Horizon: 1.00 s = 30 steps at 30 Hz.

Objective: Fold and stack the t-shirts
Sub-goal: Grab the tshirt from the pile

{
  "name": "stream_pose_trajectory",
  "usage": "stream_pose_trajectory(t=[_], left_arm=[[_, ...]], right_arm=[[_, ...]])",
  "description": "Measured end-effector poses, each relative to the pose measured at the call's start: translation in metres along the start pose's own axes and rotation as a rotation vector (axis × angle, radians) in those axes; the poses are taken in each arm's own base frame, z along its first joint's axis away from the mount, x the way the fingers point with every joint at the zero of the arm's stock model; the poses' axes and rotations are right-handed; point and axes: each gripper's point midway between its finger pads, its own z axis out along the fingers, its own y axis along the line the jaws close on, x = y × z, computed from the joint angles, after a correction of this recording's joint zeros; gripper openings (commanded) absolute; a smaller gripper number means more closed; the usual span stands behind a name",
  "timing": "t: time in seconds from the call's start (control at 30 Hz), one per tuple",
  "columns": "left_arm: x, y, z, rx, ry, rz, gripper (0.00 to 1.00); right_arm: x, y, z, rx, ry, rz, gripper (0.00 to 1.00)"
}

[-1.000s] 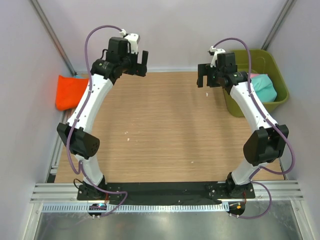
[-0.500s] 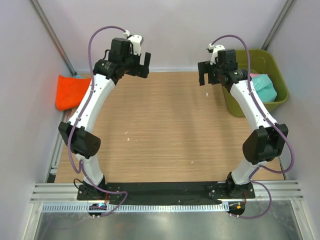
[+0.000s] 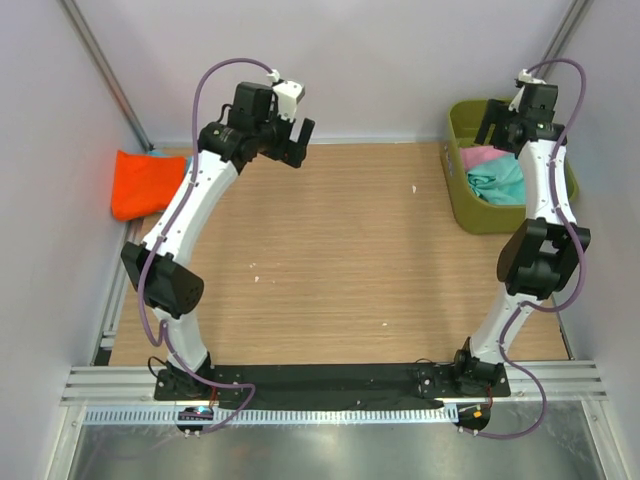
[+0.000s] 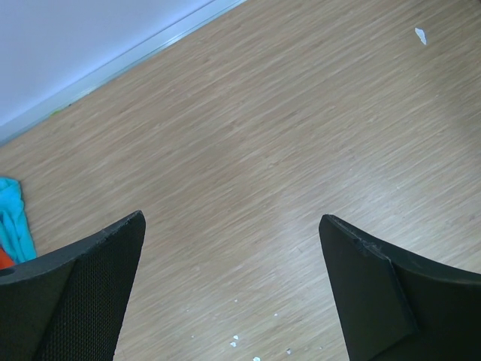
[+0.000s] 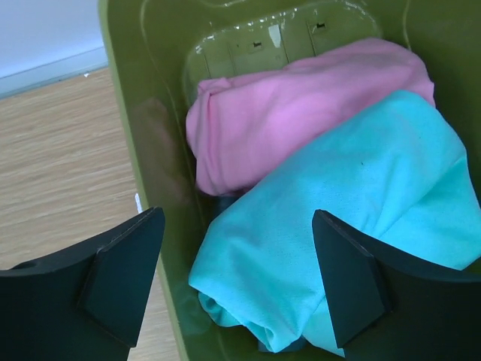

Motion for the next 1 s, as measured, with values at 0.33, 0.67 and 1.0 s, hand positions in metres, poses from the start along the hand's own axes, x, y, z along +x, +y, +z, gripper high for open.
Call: stream_pose_trajectory(t=[0.33, 0.67, 1.0], left_arm=[[0.004, 0.001, 0.006, 0.002, 0.014, 0.015, 0.98], [0.010, 0.000, 0.014, 0.004, 0.033, 0.015, 0.99], [0.009, 0.000, 0.018, 0.005, 0.034, 0.016, 0.99]], right_arm=[[0.020, -0.003, 0.012, -0.022, 0.068, 0.017, 0.85], [0.065, -0.023, 0.021, 0.011, 0.183, 0.032, 0.84], [0.094, -0.031, 0.024, 0.022, 0.252, 0.024, 0.22]])
